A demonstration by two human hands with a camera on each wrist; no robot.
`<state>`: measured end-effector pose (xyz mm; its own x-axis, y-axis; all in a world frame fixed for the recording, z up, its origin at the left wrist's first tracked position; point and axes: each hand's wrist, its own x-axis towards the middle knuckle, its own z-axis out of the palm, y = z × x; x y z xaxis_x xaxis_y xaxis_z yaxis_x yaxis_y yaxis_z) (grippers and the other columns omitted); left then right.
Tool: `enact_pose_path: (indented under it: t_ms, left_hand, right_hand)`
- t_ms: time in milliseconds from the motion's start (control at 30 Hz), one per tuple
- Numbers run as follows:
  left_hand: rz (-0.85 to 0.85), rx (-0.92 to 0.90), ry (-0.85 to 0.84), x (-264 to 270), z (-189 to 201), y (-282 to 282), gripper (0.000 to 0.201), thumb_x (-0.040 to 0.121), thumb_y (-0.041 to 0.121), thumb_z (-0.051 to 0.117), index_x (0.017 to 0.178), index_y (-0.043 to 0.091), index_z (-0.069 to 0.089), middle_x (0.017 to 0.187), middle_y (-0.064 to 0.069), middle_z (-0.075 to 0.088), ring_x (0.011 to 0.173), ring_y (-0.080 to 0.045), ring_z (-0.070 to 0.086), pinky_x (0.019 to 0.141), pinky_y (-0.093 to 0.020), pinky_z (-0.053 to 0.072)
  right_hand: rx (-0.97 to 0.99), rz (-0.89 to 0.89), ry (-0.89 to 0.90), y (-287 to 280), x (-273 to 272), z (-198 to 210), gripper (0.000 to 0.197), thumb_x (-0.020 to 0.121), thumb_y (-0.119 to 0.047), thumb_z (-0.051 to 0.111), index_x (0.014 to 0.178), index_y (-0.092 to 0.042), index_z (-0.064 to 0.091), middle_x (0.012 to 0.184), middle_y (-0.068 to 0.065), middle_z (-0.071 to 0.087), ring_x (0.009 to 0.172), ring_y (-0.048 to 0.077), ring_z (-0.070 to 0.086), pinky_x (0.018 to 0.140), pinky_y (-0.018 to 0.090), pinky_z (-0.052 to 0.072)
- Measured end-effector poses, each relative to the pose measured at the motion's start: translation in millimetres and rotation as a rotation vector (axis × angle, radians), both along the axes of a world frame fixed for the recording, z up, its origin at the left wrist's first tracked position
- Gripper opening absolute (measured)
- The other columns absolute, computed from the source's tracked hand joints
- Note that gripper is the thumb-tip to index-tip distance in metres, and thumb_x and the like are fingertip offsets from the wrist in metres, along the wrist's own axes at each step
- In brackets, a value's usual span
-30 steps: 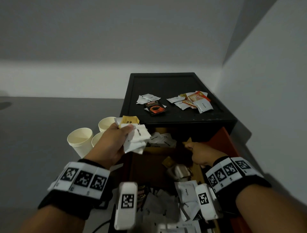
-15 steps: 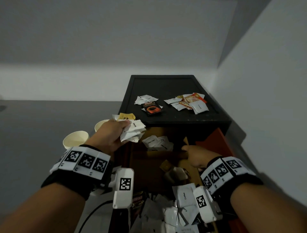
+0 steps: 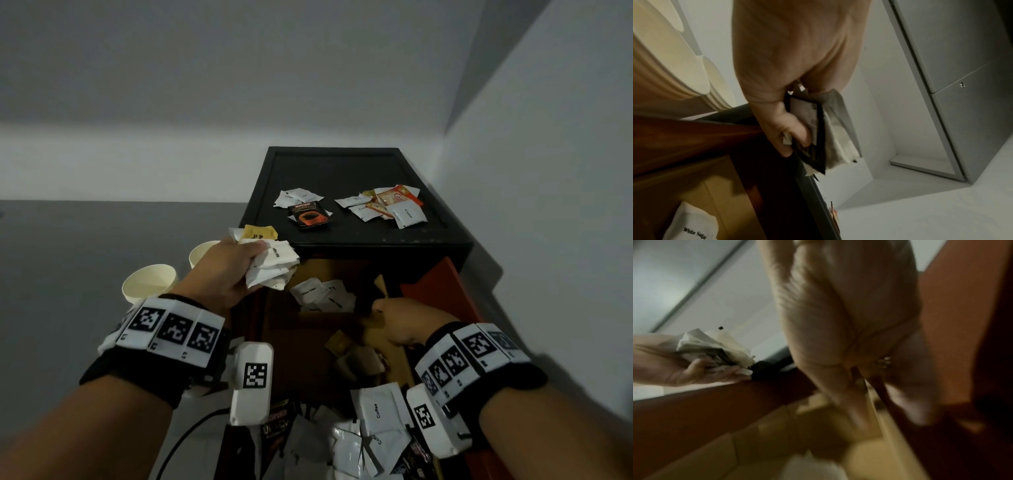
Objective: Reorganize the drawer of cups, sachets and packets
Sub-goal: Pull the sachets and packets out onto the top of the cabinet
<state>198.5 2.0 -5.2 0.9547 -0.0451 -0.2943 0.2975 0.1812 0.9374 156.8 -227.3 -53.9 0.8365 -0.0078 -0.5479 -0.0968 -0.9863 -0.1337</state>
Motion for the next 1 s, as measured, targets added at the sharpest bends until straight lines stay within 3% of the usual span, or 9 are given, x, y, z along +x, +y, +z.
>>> enact_pose_path:
  t_ms: [67, 167, 267, 333, 433, 533, 767, 867, 1000]
  left_hand:
    - [-0.015, -0.018, -0.042, -7.0, 0.9, -2.3, 0.007, 0.095, 0.003, 0.049, 0.101, 0.001, 0.052, 0.068, -0.013, 0.066, 0.046, -0.017, 0.065, 0.037, -0.023, 0.049]
    - [-0.022, -0.009, -0.129, -18.2, 2.7, -8.3, 0.008, 0.094, 0.006, 0.051, 0.099, 0.009, 0.056, 0.091, -0.015, 0.068, 0.069, -0.021, 0.07, 0.055, -0.035, 0.058]
    - [-0.019, -0.018, -0.226, -29.1, 7.5, -17.6, 0.011, 0.093, 0.008, 0.053, 0.1, 0.017, 0.057, 0.101, -0.014, 0.068, 0.089, -0.029, 0.068, 0.078, -0.049, 0.056]
    - [-0.007, -0.04, -0.268, -36.2, 10.3, -23.7, 0.013, 0.093, 0.008, 0.053, 0.099, 0.019, 0.056, 0.095, -0.011, 0.07, 0.084, -0.026, 0.069, 0.077, -0.045, 0.057]
    - [-0.003, -0.073, -0.282, -42.8, 9.8, -29.5, 0.017, 0.094, 0.012, 0.052, 0.11, 0.017, 0.056, 0.099, -0.01, 0.07, 0.086, -0.026, 0.07, 0.075, -0.044, 0.057]
    - [-0.023, -0.15, -0.204, -46.7, 5.0, -29.6, 0.023, 0.096, 0.02, 0.049, 0.119, 0.018, 0.053, 0.105, -0.01, 0.07, 0.091, -0.027, 0.069, 0.072, -0.043, 0.058]
    - [-0.004, -0.278, -0.063, -48.2, -3.0, -24.8, 0.03, 0.095, 0.005, 0.047, 0.123, 0.014, 0.05, 0.105, -0.013, 0.067, 0.079, -0.023, 0.069, 0.052, -0.032, 0.056]
    - [0.078, -0.209, -0.093, -46.4, -6.4, -25.0, 0.029, 0.094, 0.006, 0.049, 0.121, 0.014, 0.049, 0.112, -0.018, 0.064, 0.092, -0.03, 0.066, 0.068, -0.04, 0.057]
    - [0.186, -0.139, -0.14, -46.9, -11.2, -29.6, 0.025, 0.094, 0.005, 0.048, 0.116, 0.017, 0.05, 0.111, -0.015, 0.064, 0.098, -0.03, 0.065, 0.084, -0.049, 0.054]
  right_hand:
    - [0.001, -0.012, -0.063, 4.9, 0.1, 12.3, 0.049, 0.092, -0.009, 0.048, 0.14, -0.012, 0.036, 0.135, 0.014, 0.043, 0.106, 0.021, 0.051, 0.073, 0.023, 0.046]
    - [0.301, -0.172, -0.35, 17.7, -2.8, 39.6, 0.038, 0.094, -0.024, 0.052, 0.131, -0.017, 0.049, 0.131, 0.007, 0.051, 0.113, 0.02, 0.052, 0.09, 0.029, 0.044]
    - [0.818, -0.299, -0.419, 39.6, -11.0, 67.3, 0.031, 0.092, -0.044, 0.05, 0.106, -0.018, 0.06, 0.109, 0.003, 0.061, 0.097, 0.017, 0.059, 0.081, 0.034, 0.049]
    - [1.03, -0.312, -0.382, 54.0, -19.9, 77.8, 0.037, 0.084, -0.05, 0.058, 0.098, -0.016, 0.058, 0.099, 0.002, 0.062, 0.084, 0.013, 0.06, 0.065, 0.027, 0.053]
    - [1.029, -0.246, -0.475, 63.6, -25.0, 75.7, 0.026, 0.079, -0.033, 0.071, 0.09, -0.013, 0.058, 0.085, 0.001, 0.063, 0.07, 0.009, 0.06, 0.052, 0.02, 0.05]
    - [1.048, -0.29, -0.484, 63.0, -24.5, 70.4, 0.004, 0.086, -0.019, 0.065, 0.088, -0.022, 0.064, 0.084, -0.004, 0.067, 0.074, 0.01, 0.064, 0.061, 0.023, 0.054]
    - [1.277, -0.563, -0.365, 52.3, -26.6, 74.1, 0.011, 0.094, -0.014, 0.054, 0.093, -0.02, 0.063, 0.091, 0.0, 0.067, 0.085, 0.015, 0.064, 0.067, 0.027, 0.053]
    - [1.364, -0.649, -0.351, 47.7, -31.2, 77.6, 0.008, 0.093, -0.016, 0.054, 0.098, -0.016, 0.061, 0.088, 0.004, 0.065, 0.077, 0.016, 0.062, 0.059, 0.025, 0.051]
    - [1.317, -0.516, -0.201, 58.8, -39.1, 73.6, 0.009, 0.093, -0.018, 0.054, 0.097, -0.019, 0.062, 0.091, 0.003, 0.066, 0.079, 0.015, 0.063, 0.063, 0.026, 0.053]
